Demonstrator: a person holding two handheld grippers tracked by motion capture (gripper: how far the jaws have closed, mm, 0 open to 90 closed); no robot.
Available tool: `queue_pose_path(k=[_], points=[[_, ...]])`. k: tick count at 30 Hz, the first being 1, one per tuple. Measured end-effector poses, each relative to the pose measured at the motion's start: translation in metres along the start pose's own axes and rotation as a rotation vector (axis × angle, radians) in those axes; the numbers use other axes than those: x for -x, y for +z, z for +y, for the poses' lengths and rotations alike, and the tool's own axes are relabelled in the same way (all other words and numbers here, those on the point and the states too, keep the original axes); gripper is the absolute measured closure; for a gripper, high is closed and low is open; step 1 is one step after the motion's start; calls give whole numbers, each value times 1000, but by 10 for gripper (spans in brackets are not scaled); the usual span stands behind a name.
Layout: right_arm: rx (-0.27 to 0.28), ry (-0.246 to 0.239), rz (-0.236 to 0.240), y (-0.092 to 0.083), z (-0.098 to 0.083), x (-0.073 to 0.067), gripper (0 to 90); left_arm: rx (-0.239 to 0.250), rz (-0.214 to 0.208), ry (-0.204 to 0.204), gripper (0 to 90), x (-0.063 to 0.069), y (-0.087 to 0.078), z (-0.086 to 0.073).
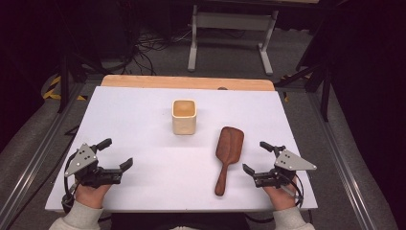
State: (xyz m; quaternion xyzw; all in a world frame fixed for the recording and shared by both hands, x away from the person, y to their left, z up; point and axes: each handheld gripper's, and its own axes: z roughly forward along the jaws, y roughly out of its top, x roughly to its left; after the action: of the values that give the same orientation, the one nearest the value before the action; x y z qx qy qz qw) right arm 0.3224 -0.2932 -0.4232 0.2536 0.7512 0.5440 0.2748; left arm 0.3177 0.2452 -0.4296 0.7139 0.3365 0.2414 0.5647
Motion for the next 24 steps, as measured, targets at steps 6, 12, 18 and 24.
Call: queue_pose_path(k=[6, 12, 18, 24], points=[[5, -1, 6, -1, 0, -1, 33, -17, -39, 23, 18, 0, 0, 4], [2, -5, 14, 0, 1, -2, 34, 8, -45, 28, 2, 1, 2, 3], [9, -6, 16, -1, 1, -2, 33, 68, -88, 40, 1, -2, 4, 1], [32, 4, 43, 0, 0, -3, 21, -50, -67, 67, 5, 2, 3, 7]])
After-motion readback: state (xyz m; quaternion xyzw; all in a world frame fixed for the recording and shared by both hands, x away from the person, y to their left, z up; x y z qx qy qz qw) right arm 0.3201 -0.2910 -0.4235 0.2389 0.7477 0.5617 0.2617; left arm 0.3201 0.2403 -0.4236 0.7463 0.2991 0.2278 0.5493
